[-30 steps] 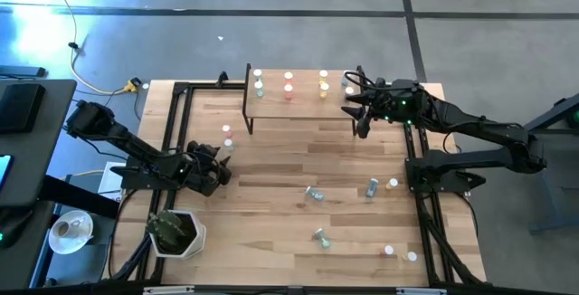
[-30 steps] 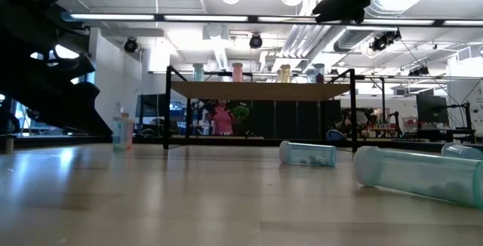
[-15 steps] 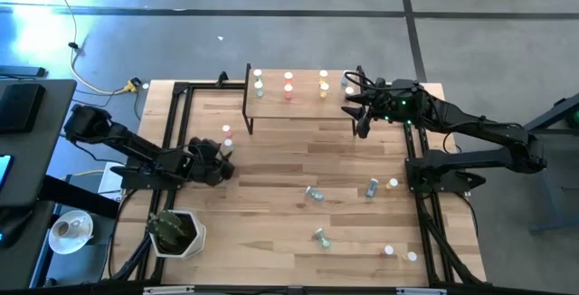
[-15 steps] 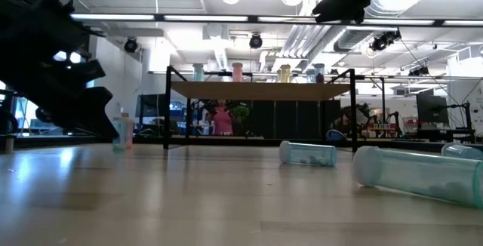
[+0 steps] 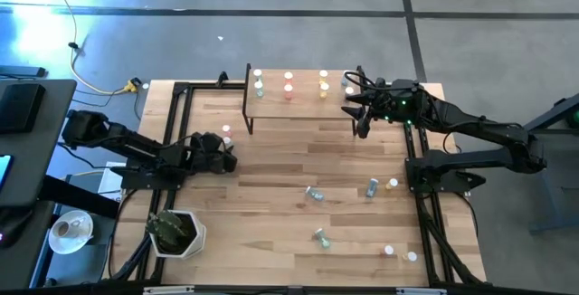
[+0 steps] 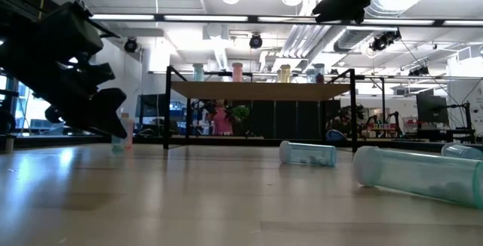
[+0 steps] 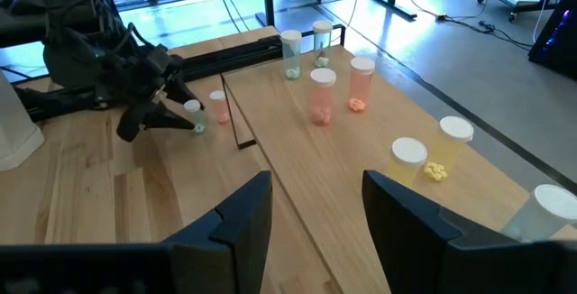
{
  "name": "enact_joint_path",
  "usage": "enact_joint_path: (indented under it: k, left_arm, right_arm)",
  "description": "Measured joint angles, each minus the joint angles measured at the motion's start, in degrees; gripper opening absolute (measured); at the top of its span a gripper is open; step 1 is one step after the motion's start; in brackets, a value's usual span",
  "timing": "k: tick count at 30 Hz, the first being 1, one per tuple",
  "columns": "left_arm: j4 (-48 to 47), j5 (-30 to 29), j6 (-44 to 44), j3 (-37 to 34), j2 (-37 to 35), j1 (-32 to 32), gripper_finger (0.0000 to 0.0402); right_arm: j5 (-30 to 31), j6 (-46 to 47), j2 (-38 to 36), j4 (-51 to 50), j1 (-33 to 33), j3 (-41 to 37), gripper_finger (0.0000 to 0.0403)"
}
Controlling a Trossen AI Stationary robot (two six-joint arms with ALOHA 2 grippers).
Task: Pick and place medicine bottles onto shelf by color
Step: Align the green pill bottle with the green bottle on the shelf
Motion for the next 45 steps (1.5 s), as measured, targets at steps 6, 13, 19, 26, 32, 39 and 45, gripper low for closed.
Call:
enact_joint_path:
  k: [6,13,19,26,32,39,45]
  left_arm:
    - [1.0,1.7,2.1,0.0,0.0,2.5,0.0239]
    - [0.7,4.3,2.3,0.0,0.0,4.2,0.0222]
    - [0.6,4.9,3.2,0.0,0.0,4.2,0.0188]
    - [0.5,5.5,3.3,0.0,0.0,4.2,0.0147]
    - [0.5,6.2,3.4,0.0,0.0,4.2,0.0118]
    - [1.2,8.7,5.4,0.1,0.0,4.2,0.0097]
    - [4.5,13.0,8.7,0.1,0.0,4.2,0.0096]
  right_arm:
    - [0.0,0.0,0.0,0.0,0.0,0.0,0.0165]
    - [0.0,0.0,0.0,0.0,0.0,0.0,0.0165]
    - [0.0,0.0,0.0,0.0,0.0,0.0,0.0165]
    - [0.0,0.0,0.0,0.0,0.0,0.0,0.0165]
    - [0.0,0.2,0.0,0.0,0.0,0.0,0.0165]
    - [0.0,1.6,0.0,0.0,0.0,0.0,0.0165]
    - [0.0,1.7,0.0,0.0,0.0,0.0,0.0165]
